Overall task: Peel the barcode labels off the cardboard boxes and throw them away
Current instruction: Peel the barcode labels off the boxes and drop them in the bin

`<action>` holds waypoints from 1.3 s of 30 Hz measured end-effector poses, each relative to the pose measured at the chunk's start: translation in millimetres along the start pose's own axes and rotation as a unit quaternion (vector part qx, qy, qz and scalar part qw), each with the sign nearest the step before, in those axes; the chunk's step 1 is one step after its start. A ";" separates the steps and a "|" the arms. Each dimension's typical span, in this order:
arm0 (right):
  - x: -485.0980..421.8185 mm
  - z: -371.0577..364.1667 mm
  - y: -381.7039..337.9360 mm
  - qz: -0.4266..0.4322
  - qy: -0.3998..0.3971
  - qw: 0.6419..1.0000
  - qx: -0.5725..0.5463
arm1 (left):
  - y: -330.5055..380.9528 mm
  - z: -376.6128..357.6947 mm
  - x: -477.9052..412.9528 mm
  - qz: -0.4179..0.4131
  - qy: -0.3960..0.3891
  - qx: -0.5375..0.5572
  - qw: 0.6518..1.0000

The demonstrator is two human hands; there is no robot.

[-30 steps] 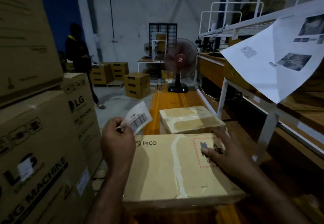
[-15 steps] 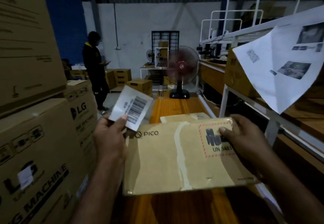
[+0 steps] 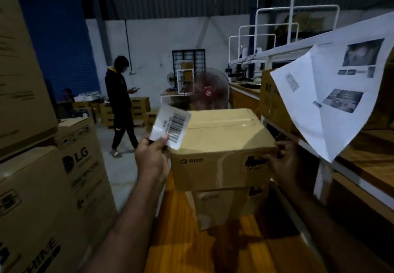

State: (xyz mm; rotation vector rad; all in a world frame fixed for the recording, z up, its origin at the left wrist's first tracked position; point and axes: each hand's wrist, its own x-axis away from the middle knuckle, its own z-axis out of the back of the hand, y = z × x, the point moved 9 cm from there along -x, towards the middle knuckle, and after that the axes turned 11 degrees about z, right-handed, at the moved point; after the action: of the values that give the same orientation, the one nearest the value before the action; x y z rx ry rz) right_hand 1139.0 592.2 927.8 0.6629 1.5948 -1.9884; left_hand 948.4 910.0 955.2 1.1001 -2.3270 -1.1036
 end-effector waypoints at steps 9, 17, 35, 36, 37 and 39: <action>-33.3 -47.2 55.3 -0.005 -0.061 0.977 0.202 | -64.4 4.2 -37.4 0.021 0.049 -0.243 0.968; 34.8 -93.4 -41.8 -0.044 -0.192 0.970 -0.143 | -47.0 15.7 20.0 0.049 0.010 -0.267 0.962; 345.7 -225.4 -197.1 -0.039 -0.618 0.717 -0.321 | 35.2 307.9 300.5 0.118 0.328 -0.225 0.910; 364.7 -227.5 -205.8 -0.037 -0.634 0.704 -0.316 | 39.4 320.2 319.2 0.102 0.348 -0.205 0.909; 384.0 -228.7 -213.9 -0.034 -0.651 0.691 -0.311 | 43.3 332.5 338.6 0.087 0.369 -0.187 0.906; 422.1 -229.3 -228.1 -0.036 -0.680 0.666 -0.305 | 50.4 355.5 377.6 0.059 0.408 -0.161 0.897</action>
State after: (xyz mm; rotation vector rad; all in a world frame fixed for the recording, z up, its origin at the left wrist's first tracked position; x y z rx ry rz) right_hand 685.4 824.9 776.2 -0.9973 1.0396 -1.1124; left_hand 474.8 820.3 757.5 1.0095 -1.4665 -0.7327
